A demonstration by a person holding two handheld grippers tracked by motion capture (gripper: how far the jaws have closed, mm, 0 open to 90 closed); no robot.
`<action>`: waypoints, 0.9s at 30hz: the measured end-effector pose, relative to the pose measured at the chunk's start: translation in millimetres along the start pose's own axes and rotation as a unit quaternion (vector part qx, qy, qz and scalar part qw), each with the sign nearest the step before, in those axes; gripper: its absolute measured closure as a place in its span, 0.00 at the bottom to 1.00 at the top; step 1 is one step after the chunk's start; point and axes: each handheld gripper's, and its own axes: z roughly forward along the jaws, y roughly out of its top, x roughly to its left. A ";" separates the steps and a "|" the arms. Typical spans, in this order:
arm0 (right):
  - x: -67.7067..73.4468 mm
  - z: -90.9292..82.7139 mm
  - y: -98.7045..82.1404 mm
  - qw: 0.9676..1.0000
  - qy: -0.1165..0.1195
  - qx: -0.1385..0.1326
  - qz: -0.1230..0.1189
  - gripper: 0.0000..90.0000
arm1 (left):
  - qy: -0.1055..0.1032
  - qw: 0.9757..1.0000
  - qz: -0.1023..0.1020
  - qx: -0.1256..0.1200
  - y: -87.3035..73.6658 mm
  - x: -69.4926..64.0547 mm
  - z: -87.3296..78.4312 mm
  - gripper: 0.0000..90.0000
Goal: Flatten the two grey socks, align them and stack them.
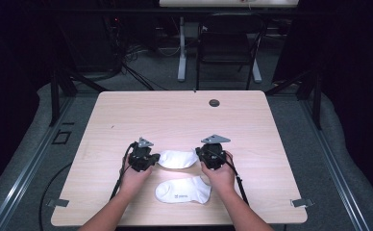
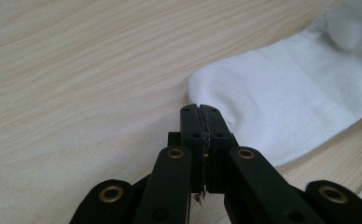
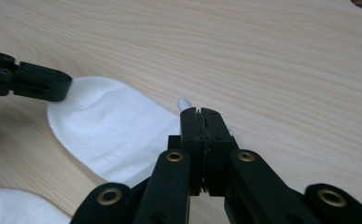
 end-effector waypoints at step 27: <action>-22.5 -6.4 -25.7 0.999 -0.002 0.021 0.036 0.81 | -0.007 1.000 -0.013 -0.019 -6.4 0.6 -14.3 0.81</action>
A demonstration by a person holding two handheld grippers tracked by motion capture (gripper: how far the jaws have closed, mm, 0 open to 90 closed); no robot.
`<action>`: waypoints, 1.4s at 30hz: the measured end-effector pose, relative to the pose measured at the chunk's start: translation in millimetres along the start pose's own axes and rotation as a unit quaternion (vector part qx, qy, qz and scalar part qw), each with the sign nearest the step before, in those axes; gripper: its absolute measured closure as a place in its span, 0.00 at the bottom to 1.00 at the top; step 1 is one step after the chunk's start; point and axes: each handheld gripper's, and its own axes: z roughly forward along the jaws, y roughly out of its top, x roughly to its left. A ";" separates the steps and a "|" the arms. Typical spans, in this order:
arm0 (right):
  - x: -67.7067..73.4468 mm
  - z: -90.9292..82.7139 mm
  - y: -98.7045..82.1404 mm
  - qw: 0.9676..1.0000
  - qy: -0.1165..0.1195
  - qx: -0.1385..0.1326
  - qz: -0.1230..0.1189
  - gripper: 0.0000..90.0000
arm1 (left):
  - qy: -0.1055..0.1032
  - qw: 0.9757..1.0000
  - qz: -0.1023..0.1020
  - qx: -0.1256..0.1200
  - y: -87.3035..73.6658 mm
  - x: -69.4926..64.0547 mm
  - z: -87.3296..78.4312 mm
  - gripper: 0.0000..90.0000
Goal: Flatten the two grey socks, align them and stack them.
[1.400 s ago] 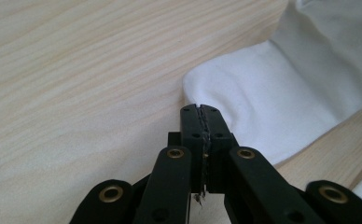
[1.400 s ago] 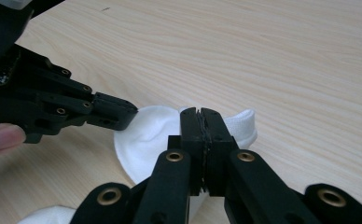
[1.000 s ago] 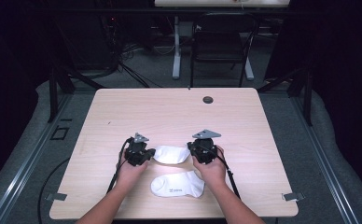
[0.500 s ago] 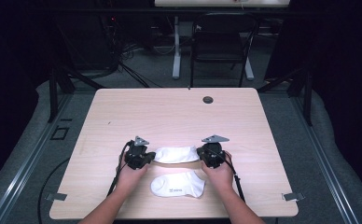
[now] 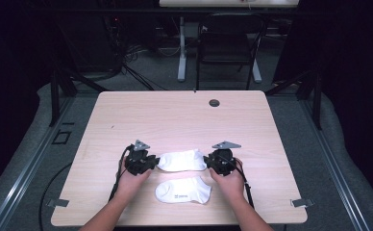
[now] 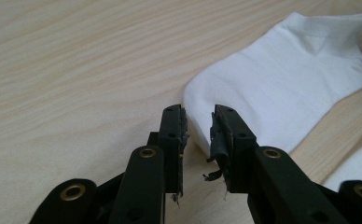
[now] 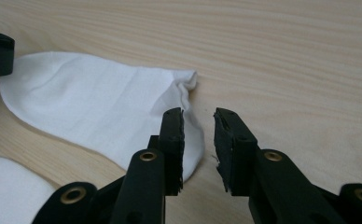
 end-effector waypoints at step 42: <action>-3.6 18.8 4.2 0.999 0.003 0.032 0.009 0.96 | -0.016 1.000 0.006 0.019 0.0 1.4 10.8 0.99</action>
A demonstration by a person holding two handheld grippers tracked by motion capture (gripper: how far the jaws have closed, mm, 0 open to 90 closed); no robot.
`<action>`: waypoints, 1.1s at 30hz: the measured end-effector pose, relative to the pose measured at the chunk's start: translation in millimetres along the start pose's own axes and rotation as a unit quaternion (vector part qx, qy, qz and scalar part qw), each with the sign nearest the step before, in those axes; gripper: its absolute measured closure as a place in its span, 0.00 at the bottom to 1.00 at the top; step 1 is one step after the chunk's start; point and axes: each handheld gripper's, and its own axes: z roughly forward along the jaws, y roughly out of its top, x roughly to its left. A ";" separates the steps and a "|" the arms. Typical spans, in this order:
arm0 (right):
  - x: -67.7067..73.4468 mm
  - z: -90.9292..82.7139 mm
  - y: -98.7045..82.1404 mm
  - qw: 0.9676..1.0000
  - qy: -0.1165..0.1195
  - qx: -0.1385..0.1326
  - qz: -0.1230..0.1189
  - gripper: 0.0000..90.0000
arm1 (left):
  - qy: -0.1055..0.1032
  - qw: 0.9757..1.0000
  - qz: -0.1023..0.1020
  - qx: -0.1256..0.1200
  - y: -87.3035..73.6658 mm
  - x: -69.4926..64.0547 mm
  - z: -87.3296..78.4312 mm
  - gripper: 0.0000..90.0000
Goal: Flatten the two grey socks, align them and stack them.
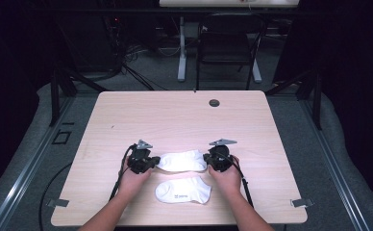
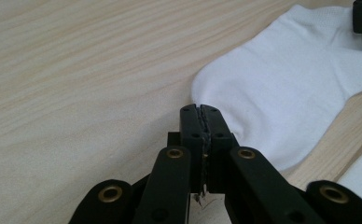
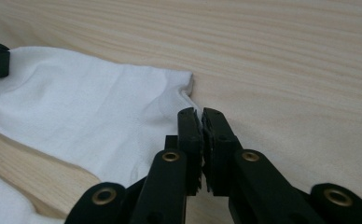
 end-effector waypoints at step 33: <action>10.0 -36.6 6.5 0.999 0.042 -0.028 -0.019 0.96 | -0.030 0.999 0.004 -0.038 -0.3 -8.7 -39.0 0.99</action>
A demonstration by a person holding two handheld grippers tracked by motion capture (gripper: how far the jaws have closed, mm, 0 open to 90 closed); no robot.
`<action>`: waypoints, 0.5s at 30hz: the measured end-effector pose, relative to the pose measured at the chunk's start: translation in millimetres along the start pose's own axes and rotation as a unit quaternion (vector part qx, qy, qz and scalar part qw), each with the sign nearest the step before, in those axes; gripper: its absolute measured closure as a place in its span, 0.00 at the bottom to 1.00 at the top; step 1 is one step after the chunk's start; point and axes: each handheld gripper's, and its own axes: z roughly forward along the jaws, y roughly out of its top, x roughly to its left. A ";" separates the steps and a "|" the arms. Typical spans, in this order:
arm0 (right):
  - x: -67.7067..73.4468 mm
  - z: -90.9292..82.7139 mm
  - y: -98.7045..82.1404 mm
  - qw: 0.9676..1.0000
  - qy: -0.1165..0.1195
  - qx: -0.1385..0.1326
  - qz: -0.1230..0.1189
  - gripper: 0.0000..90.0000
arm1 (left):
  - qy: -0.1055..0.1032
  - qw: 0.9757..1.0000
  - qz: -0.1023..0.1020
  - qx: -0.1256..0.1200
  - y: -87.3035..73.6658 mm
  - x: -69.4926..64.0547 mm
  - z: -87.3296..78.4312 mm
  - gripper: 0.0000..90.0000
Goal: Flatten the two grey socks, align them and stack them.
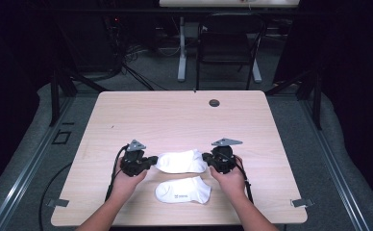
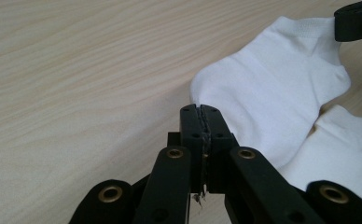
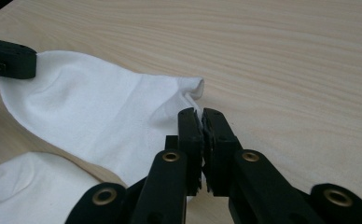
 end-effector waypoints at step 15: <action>17.0 -32.3 -12.0 0.999 0.029 -0.006 -0.018 0.96 | -0.024 1.000 0.014 0.002 -15.4 -14.9 -22.7 0.99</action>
